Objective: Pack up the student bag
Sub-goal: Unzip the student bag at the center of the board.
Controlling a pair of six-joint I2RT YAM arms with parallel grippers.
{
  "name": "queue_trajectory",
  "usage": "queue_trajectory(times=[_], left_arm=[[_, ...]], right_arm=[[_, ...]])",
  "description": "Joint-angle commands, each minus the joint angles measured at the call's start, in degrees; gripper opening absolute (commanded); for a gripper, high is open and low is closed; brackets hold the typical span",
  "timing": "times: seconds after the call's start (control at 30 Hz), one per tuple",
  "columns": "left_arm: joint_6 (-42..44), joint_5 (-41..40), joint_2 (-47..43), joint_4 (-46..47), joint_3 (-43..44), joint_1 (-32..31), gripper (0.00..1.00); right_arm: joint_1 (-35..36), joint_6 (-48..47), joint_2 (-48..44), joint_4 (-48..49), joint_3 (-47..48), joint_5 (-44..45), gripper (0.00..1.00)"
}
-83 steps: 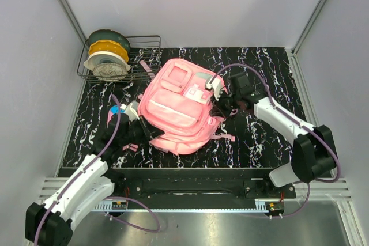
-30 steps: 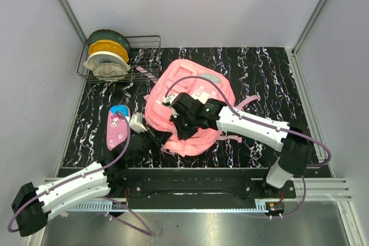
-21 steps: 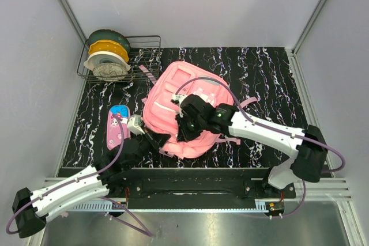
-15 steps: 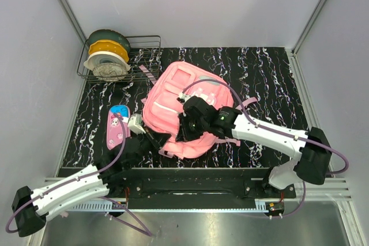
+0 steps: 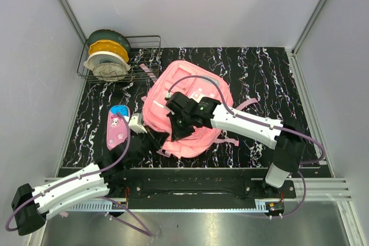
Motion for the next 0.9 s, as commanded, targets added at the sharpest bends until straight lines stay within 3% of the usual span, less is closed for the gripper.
queue_trajectory(times=[0.0,0.03,0.07,0.17,0.23,0.3,0.37,0.4,0.63,0.87], left_arm=[[-0.3,5.9,-0.5,10.6,2.5,-2.5,0.02],[-0.8,5.2,-0.9,8.8,3.3,-2.5,0.06],[-0.6,4.9,-2.1,7.7,3.5,-2.5,0.24],[-1.0,2.7,-4.5,3.3,4.0,-2.5,0.46],[-0.8,1.1,-5.3,0.1,5.0,-2.4,0.58],[-0.2,0.5,-5.8,-3.6,5.8,-2.4,0.61],[-0.2,0.5,-5.7,-4.5,6.8,-2.4,0.63],[-0.5,0.6,-5.7,-5.0,7.0,-2.4,0.63],[-0.8,2.8,-3.5,-7.1,10.5,-2.4,0.65],[1.5,7.6,-1.1,-15.1,14.4,-2.4,0.80]], right_arm=[[1.1,-0.8,0.4,16.3,3.9,2.7,0.00],[0.9,-1.2,-0.7,16.2,2.7,3.6,0.00],[0.7,-1.4,-1.1,16.0,0.7,4.0,0.02],[0.0,-2.6,-3.5,15.8,-2.5,0.8,0.36],[0.0,-1.5,-7.8,18.3,-5.6,0.8,0.48],[0.0,-0.5,-11.2,21.2,-10.8,3.1,0.63],[-0.4,2.8,-16.3,22.2,-15.3,5.6,0.69],[-0.7,4.3,-17.7,22.1,-16.7,11.1,0.71],[-10.0,27.0,-29.9,23.9,-34.0,15.8,0.72],[-14.5,33.5,-32.6,26.9,-37.8,16.0,0.71]])
